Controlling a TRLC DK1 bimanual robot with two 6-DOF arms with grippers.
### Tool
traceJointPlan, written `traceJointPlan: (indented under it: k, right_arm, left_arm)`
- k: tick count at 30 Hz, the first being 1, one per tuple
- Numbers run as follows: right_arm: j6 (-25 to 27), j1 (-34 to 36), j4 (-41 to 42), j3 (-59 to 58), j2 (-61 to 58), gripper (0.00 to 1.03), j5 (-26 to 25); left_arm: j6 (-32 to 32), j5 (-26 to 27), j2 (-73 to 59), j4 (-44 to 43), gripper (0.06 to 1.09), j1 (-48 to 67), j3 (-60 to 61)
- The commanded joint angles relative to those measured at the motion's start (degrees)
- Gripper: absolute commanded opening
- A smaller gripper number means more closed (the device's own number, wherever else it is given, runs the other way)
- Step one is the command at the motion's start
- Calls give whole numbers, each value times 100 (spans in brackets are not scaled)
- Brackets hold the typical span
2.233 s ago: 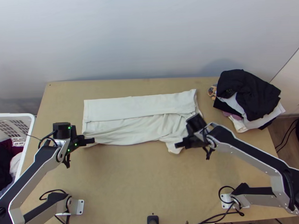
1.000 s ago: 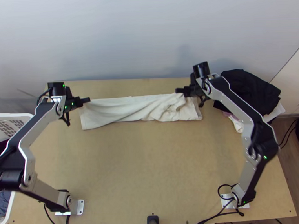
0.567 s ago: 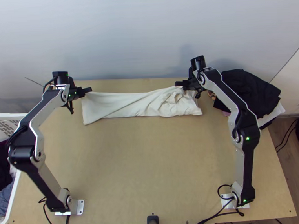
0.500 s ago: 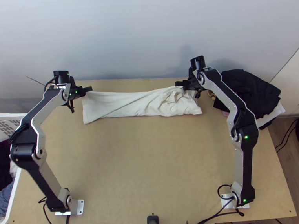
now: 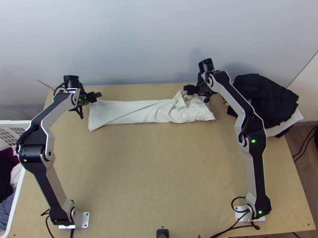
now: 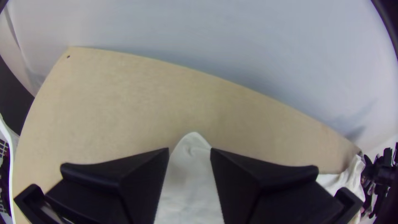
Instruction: Fold the t-shirt
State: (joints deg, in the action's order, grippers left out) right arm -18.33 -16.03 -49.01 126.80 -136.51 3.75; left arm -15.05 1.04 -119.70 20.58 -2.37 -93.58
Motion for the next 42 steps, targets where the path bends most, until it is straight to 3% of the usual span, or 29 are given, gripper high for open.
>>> traceJointPlan:
  k: [1,2,5,7,14,28,32,40,42]
  right_arm:
    - [-154,-137,-170,213,89,99,21]
    - [-154,-163,-205,213,151,99,21]
    - [-154,-260,-319,204,406,99,12]
    - [-154,-339,-372,161,581,99,21]
    - [-136,-700,-759,161,880,99,65]
    - [-145,-1165,-1119,46,915,99,73]
    - [-127,-1236,-1189,29,871,99,126]
    - [-101,-1209,-1251,2,537,99,223]
    - [-101,-1236,-1251,55,423,99,276]
  left_arm:
    - [-218,10,166,386,82,-62,50]
    - [-227,10,263,456,82,-79,121]
    - [-183,10,641,526,98,-150,551]
    - [-86,19,869,517,102,-202,859]
    - [143,54,878,509,102,-185,1316]
    - [143,54,219,957,102,176,789]
    - [160,63,78,1027,84,220,710]
    - [362,54,201,1045,9,483,780]
    - [362,54,237,1133,10,501,815]
